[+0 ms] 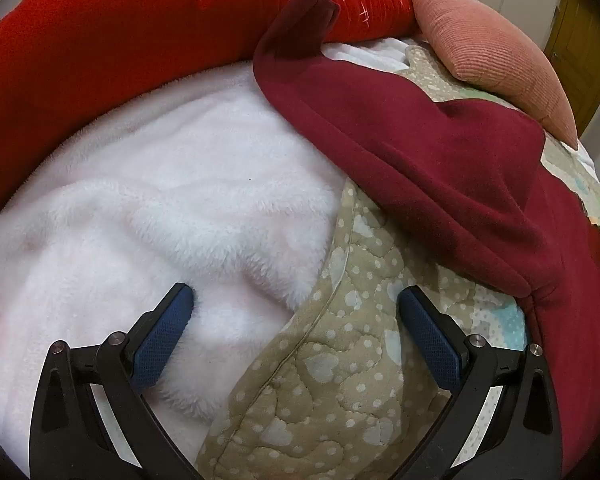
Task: Fold small clothes
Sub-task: 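Pull the dark red sweatshirt flat onto the quilt with both tools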
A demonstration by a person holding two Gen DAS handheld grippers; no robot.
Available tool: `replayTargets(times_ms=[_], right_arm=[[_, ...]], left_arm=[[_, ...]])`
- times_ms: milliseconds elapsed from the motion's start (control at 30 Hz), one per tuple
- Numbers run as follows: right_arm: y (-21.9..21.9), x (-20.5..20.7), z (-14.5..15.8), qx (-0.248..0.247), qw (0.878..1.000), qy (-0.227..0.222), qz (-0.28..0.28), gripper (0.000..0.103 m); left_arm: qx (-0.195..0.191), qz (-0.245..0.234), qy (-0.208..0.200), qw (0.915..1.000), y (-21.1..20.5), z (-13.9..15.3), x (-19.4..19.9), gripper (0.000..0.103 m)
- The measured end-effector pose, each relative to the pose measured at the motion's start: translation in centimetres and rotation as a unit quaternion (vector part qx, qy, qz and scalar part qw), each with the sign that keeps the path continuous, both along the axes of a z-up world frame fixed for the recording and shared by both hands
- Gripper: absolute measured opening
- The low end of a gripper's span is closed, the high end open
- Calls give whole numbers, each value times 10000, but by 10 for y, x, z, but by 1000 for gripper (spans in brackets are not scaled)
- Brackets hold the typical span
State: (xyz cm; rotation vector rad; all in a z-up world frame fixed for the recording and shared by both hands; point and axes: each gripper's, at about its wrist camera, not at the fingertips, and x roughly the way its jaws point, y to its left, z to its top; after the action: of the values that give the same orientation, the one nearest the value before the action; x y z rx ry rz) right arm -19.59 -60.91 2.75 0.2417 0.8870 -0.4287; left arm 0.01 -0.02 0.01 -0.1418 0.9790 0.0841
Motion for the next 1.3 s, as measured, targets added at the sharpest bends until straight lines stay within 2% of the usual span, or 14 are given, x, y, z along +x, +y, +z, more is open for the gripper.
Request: replayTargets(times_ms=[200, 333, 500, 567, 667, 800, 1000, 1133, 1300], right_arm=[[0, -1, 0, 7, 10000, -6, -1, 103], [1, -1, 1, -24, 10000, 15, -4, 103], [4, 3, 1, -55, 10000, 62, -1, 103], [3, 1, 2, -74, 9999, 84, -3, 103], [2, 4, -1, -84, 9999, 59, -3, 103], [9, -10, 8, -13, 9999, 8, 103, 103], [46, -39, 25, 206, 9985, 65, 496, 103], [89, -60, 57, 194, 9973, -346, 620, 103], [145, -61, 86, 372, 9914, -758, 1004, 103]], left_arm=[[-96, 50, 241, 9997, -7, 7, -9, 102], [-288, -220, 16, 9993, -20, 22, -33, 102], [-103, -397, -320, 9986, -41, 43, -60, 102], [-399, -655, -304, 9966, -52, 49, -67, 102], [-619, -764, -215, 9949, -64, 51, -73, 102], [-524, -911, -277, 9941, -82, 58, -83, 102], [-236, -1158, -503, 9917, -108, 69, -100, 102], [-180, -1298, -524, 9900, -124, 71, -104, 102], [-29, -1431, -611, 9878, -150, 79, -114, 102]])
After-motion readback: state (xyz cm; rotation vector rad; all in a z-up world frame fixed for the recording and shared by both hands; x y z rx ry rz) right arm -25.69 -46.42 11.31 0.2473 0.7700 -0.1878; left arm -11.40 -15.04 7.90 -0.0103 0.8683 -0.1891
